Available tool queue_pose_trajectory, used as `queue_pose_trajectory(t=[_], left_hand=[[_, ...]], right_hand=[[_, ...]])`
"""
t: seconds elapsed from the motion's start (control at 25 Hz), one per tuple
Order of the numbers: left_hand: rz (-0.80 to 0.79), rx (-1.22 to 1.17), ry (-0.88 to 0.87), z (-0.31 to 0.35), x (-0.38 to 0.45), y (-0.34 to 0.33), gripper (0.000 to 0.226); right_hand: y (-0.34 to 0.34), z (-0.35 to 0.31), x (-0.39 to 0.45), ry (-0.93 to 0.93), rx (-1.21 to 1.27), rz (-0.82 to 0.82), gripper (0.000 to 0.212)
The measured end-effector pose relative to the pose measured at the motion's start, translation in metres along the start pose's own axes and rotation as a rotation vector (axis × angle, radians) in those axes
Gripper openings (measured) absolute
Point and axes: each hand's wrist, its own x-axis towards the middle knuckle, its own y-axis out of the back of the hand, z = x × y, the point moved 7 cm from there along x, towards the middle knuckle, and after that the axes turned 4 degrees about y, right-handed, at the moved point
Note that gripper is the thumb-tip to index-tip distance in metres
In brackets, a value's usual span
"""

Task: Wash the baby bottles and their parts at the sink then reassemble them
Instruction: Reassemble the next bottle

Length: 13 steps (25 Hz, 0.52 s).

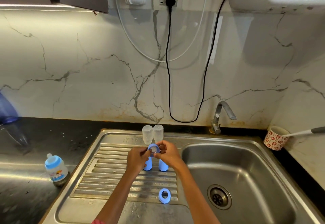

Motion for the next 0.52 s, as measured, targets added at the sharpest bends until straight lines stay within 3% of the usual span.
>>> queue_pose_trajectory(t=[0.28,0.52], left_hand=[[0.104,-0.001,0.095,-0.008,0.002,0.004,0.019],[-0.096,-0.223,0.081,0.000,-0.003,-0.006,0.008]], right_hand=[[-0.008,0.002,0.004,-0.049,0.131,0.021,0.035],[0.002,0.008,0.002,-0.139,0.176,0.186,0.015]])
